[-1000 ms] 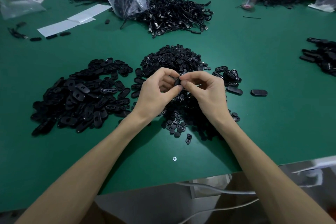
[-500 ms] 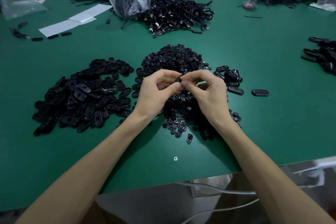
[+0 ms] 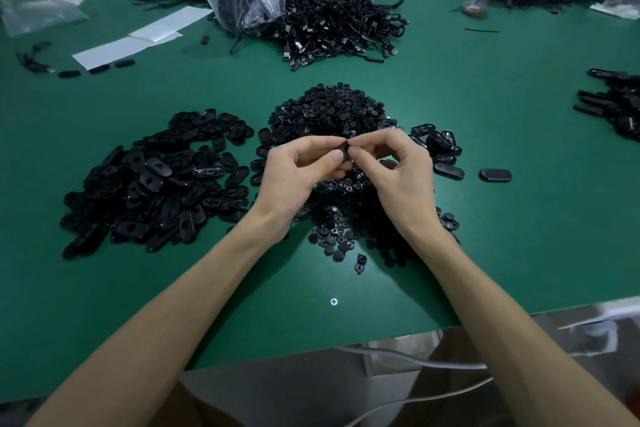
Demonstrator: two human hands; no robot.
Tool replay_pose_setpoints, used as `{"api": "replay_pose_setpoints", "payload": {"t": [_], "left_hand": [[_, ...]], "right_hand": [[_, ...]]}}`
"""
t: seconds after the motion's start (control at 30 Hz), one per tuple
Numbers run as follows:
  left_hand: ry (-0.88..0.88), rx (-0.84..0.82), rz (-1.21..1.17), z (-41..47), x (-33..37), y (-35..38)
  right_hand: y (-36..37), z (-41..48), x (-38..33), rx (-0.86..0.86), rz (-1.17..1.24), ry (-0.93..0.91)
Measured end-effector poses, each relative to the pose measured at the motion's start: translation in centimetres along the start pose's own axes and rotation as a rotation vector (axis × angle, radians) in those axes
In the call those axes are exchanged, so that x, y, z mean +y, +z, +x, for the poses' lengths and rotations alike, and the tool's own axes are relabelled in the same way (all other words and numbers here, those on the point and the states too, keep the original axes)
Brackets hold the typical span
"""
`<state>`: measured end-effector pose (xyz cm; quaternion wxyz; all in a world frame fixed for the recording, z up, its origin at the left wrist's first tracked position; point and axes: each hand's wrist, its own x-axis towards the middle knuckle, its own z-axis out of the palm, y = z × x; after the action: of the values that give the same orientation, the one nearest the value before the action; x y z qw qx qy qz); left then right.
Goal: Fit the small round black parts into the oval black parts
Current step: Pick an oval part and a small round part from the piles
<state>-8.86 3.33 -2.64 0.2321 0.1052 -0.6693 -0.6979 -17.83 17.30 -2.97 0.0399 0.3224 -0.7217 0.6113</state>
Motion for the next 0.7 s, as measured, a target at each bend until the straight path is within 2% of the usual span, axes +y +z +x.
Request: {"api": "replay_pose_setpoints", "payload": {"t": [0.3, 0.7], "left_hand": [[-0.004, -0.012, -0.015, 0.12, -0.14, -0.23], [0.063, 0.072, 0.138, 0.46, -0.36, -0.62]], "right_hand": [[-0.18, 0.40, 0.30, -0.031, 0.250, 0.208], [-0.45, 0.36, 0.56, -0.075, 0.273, 0.247]]}}
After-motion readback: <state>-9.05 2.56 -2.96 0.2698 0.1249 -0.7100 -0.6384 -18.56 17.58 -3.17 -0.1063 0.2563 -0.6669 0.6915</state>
